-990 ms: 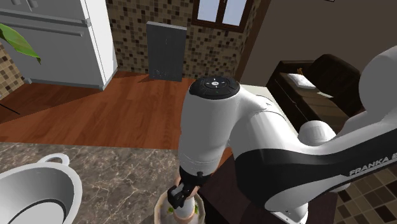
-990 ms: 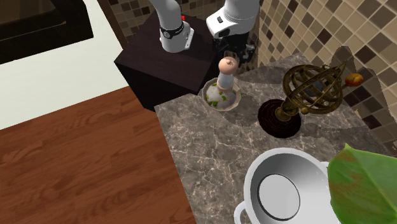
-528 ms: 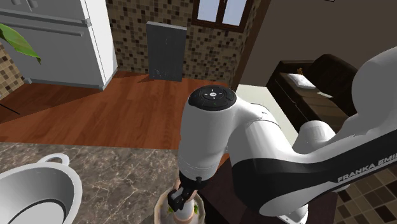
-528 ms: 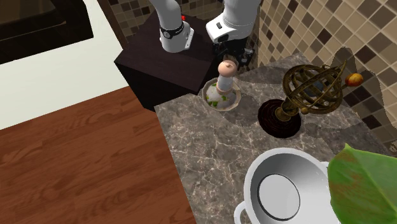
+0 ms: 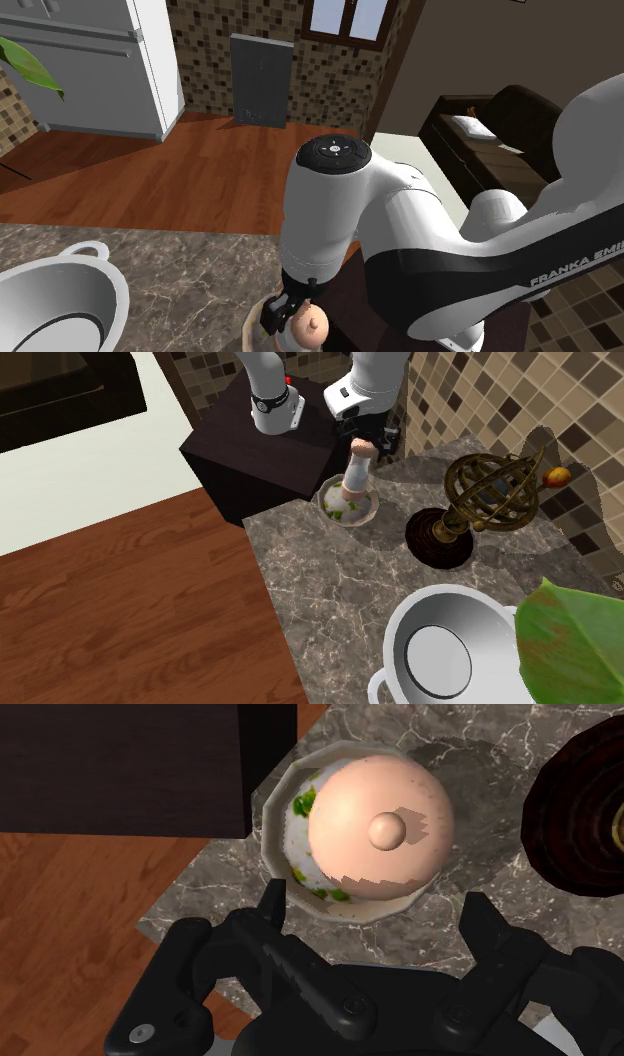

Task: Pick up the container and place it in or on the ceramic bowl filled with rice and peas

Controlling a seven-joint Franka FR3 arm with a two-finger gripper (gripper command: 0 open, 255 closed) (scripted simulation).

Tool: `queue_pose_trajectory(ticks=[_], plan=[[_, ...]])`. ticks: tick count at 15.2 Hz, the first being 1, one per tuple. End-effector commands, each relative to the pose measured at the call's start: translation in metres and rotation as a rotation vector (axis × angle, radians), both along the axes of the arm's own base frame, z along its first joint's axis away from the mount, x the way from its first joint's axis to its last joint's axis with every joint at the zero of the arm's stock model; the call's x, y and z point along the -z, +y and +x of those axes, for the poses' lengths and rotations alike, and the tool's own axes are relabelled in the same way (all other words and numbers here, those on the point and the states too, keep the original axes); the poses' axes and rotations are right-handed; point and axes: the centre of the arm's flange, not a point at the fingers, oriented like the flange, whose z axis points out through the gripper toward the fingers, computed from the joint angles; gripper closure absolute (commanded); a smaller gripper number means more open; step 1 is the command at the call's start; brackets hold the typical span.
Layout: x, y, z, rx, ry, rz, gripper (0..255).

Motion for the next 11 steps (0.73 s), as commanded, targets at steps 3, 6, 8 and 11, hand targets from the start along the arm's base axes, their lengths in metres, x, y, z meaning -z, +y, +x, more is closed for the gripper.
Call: queue_pose_trajectory(ticks=[3, 6, 8, 11], plan=[[-0.026, 0.0, 0.001, 0.0, 0.0, 0.0, 0], [-0.05, -0.001, 0.003, 0.0, 0.0, 0.0, 0], [-0.05, -0.001, 0.002, 0.0, 0.0, 0.0, 0], [-0.05, -0.001, 0.003, 0.0, 0.0, 0.0, 0]])
